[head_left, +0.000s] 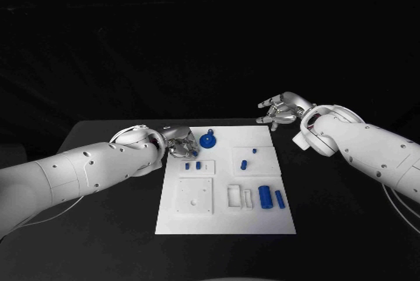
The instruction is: Assemble the parts on the task board
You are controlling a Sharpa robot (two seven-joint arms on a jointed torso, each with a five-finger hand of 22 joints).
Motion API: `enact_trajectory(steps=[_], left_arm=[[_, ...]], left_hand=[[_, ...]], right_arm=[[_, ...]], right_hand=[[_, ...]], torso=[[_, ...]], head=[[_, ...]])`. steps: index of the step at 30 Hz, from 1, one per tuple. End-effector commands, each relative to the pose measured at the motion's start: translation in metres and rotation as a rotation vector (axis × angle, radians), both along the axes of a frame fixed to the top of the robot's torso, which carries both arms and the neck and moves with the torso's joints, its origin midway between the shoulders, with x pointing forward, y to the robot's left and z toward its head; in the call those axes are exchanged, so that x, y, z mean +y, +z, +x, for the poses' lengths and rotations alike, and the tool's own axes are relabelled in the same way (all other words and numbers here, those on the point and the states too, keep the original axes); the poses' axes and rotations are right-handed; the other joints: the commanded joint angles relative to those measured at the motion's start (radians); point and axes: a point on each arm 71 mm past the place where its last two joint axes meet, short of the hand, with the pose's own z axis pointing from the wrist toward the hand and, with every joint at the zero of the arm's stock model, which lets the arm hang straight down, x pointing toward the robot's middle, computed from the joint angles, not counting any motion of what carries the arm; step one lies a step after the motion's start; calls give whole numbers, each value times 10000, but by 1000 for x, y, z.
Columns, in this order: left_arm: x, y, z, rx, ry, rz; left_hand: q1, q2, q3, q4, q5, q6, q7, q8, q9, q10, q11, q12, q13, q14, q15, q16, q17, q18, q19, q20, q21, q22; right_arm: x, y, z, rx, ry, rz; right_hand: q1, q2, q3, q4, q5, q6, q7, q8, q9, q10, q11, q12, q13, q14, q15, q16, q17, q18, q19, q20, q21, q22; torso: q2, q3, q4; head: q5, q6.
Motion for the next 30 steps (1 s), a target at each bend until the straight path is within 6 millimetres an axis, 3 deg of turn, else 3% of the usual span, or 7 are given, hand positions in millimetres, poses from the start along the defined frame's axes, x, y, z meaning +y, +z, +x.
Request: enact_trajectory(steps=[1, 4, 10, 24, 30], left_arm=[[-2, -7, -3, 411, -222, 567], [-2, -7, -3, 335, -213, 533], [-1, -6, -2, 160, -153, 413], [3, -3, 0, -136, 47, 257], [9, -2, 1, -237, 269, 168]], left_hand=[[71, 14, -33, -48, -60, 81, -34, 66, 18, 55, -51, -49, 6, -68, -14, 17, 6, 164, -100, -5, 49, 196], [48, 26, -98, -50, -100, -4, -20, 43, 1, 47, -46, -54, 4, -88, -13, 69, 4, 146, -123, -11, 75, 192], [21, -133, -14, -87, -161, -935, -74, 46, -16, 20, -57, -54, 3, -34, -19, 81, -17, 161, -72, -13, 84, 176], [-15, -370, 168, -44, -174, -1445, -143, 46, -14, -66, -27, -55, 3, -37, -5, 31, -65, 171, -26, -2, 17, 170], [-14, -522, 223, -40, -149, -2069, -114, 29, -33, -596, 159, -53, 2, -101, 111, -19, -92, 227, -56, 79, -43, 167]], right_arm=[[1, -1, 0, 61, 145, -14], [1, 0, 0, 60, 145, -14], [1, 0, 0, 61, 142, -16], [0, -1, 0, 70, 138, -25], [0, -1, -1, 120, 191, -42]], right_hand=[[-4, 77, -1, -44, 33, 49, -5, 12, 12, -30, 25, 26, -11, 7, 7, -55, -8, -88, 29, 21, 56, -10], [-4, 77, -1, -44, 33, 49, -5, 12, 12, -30, 25, 26, -11, 7, 7, -55, -8, -88, 29, 21, 56, -10], [-4, 77, -1, -44, 33, 49, -5, 12, 12, -30, 25, 26, -11, 7, 7, -55, -8, -88, 29, 21, 56, -10], [-11, 81, -10, -57, 34, 17, -1, 11, 11, -36, 29, 26, -24, 0, 11, -64, -15, -88, 20, 25, 65, -47], [-14, 73, 27, -85, 4, -5, 22, 9, 10, -90, 88, -500, -334, -18, 42, -77, -29, -71, -4, 46, 58, -65]], torso=[[3, 3, -4], [0, 6, -5], [1, 3, -2], [2, -8, -2], [2, -8, -10]], head=[[6, -7], [11, 2], [-1, 0], [1, 4], [10, 17]])
